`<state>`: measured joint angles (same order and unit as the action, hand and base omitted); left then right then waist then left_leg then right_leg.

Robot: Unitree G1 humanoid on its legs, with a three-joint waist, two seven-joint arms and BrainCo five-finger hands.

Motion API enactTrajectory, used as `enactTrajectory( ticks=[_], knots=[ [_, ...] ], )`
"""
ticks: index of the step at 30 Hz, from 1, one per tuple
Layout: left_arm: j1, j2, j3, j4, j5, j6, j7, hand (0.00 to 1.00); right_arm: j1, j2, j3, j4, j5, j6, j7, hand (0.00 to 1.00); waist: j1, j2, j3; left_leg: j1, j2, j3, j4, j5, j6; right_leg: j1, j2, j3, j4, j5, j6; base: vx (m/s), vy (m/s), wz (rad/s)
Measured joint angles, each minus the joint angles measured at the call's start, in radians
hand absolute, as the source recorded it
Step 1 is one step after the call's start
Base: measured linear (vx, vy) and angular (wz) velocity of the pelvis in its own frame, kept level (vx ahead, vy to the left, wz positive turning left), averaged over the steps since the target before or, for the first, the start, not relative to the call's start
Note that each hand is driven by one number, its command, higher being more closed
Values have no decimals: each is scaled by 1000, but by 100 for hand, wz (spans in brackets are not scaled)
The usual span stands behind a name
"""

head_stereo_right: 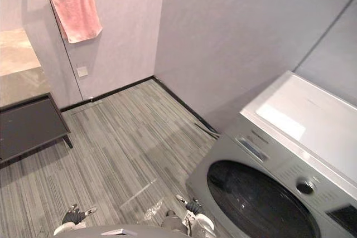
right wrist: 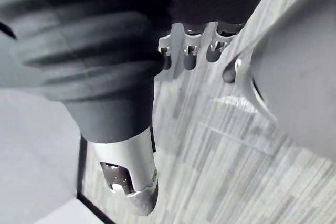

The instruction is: Pick up the laundry basket with both hands and put the clothes into the washing machine.

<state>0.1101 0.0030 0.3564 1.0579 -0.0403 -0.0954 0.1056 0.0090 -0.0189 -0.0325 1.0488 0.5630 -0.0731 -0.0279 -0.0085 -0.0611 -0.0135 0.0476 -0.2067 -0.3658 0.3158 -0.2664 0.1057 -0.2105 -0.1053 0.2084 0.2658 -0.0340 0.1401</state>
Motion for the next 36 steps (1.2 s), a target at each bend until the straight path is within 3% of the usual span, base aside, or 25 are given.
enactTrajectory(
  ticks=[3, 5, 6, 7, 8, 9, 10, 11, 12, 13, 14, 16, 19, 20, 23, 25, 36],
  knots=[
    [3, -27, 15, 7, 0, 9, 4, 0, -11, -13, -24, 2, -12, 10, 1, 0, -13, 46, -25, -15, 34, 4, 99, 49, -86, 48, 26, -74, 38, -26, -47, 439, -237, 62],
    [1, -34, 15, 6, -18, 9, 21, 0, -2, -24, -26, 7, -11, 10, 0, 0, -13, 49, -20, -61, 32, 33, 267, 60, -120, 128, 21, -113, -8, -39, -71, 325, -131, 81],
    [-1, -32, 12, 1, -26, 9, 26, 0, -5, -32, -27, 20, -11, 8, -2, 0, -5, 55, -18, -133, 66, 102, 410, 43, -121, 182, 29, -137, -31, -53, -92, 298, -149, 99],
    [-1, -27, -7, -16, -27, 9, 27, 0, -12, -33, -27, 31, -11, 6, -3, 0, -5, 55, -14, -199, 143, 168, 500, 15, -134, 221, 43, -176, -36, -60, -99, 252, -155, 93],
    [-1, -22, -17, -23, -26, 9, 28, 0, -11, -31, -28, 31, -10, 3, -3, 0, -5, 52, -11, -231, 183, 201, 512, 10, -147, 238, 47, -199, -36, -62, -100, 192, -159, 113],
    [-8, -7, -56, -29, -23, 9, 33, 0, -8, -26, -48, 35, -8, -2, -3, 0, -6, 50, 14, -263, 260, 283, 430, 29, -165, 284, 52, -247, -22, -72, -96, 110, -94, 141],
    [-15, -4, -100, -27, -13, 9, 34, 0, -1, -29, -81, 30, 2, -12, -6, 0, -10, 86, 41, -277, 326, 366, 309, 136, -179, 311, 82, -292, 20, -97, -85, 94, -72, 147],
    [-15, 3, -123, -27, -9, 9, 34, 0, 4, -31, -101, 33, 6, -14, -7, 0, -9, 73, 38, -266, 322, 395, 296, 125, -175, 311, 68, -294, 34, -128, -92, 51, -30, 156],
    [-23, 33, -149, -26, 5, 9, 35, 0, 3, -14, -126, 46, 22, -14, -5, 0, -12, 27, 36, -246, 284, 411, 217, 121, -171, 319, 42, -281, 27, -163, -101, 37, 14, 116],
    [-27, 43, -161, -26, 6, 9, 35, 0, 3, -6, -142, 58, 26, -15, -5, 0, -13, 13, 36, -243, 268, 422, 169, 122, -171, 316, 32, -278, 23, -173, -97, 23, 28, 138],
    [-32, 59, -184, -21, 14, 11, 35, 0, -25, 13, -187, 90, 29, -12, -6, 0, -17, -6, 47, -231, 251, 454, 61, 152, -129, 304, 13, -294, 18, -182, -100, -6, 17, 98],
    [-34, 64, -183, -12, 27, 12, 35, 0, -38, 34, -208, 107, 29, -11, -5, 0, -5, -21, 51, -169, 212, 472, -129, 252, -104, 283, -26, -306, 21, -166, -104, -54, 12, 48],
    [-23, 48, -162, 36, 55, 13, 33, 0, -38, 12, -203, 102, 26, -13, -4, 0, -17, 20, 50, -39, 191, 483, -402, 361, -103, 286, -28, -289, 15, -150, -102, -117, 30, -14],
    [-23, 47, -161, 45, 67, 13, 33, 0, -39, 13, -202, 101, 25, -13, -4, 0, -26, 34, 45, -33, 191, 483, -405, 368, -102, 289, -28, -285, 10, -150, -102, -104, 21, -12],
    [-22, 37, -121, 50, 70, 12, 31, 0, -14, 8, -179, 81, 21, -15, -4, 0, -31, 38, 45, -35, 194, 504, -406, 371, -104, 302, -25, -269, -40, -158, -97, -150, -20, -21],
    [-27, 35, -118, 52, 72, 15, 32, 0, -4, 12, -178, 69, 19, -16, -3, 0, -41, 15, 48, -38, 192, 503, -406, 385, -113, 305, -25, -271, -74, -189, -60, -120, -73, -3],
    [-41, 58, -241, 71, 72, 15, 32, 0, 60, -25, -225, 117, -22, -7, -6, 0, -55, 22, 51, -64, 190, 480, -406, 388, -114, 315, -1, -247, -124, -189, -60, -16, -2, 7]
  ],
)
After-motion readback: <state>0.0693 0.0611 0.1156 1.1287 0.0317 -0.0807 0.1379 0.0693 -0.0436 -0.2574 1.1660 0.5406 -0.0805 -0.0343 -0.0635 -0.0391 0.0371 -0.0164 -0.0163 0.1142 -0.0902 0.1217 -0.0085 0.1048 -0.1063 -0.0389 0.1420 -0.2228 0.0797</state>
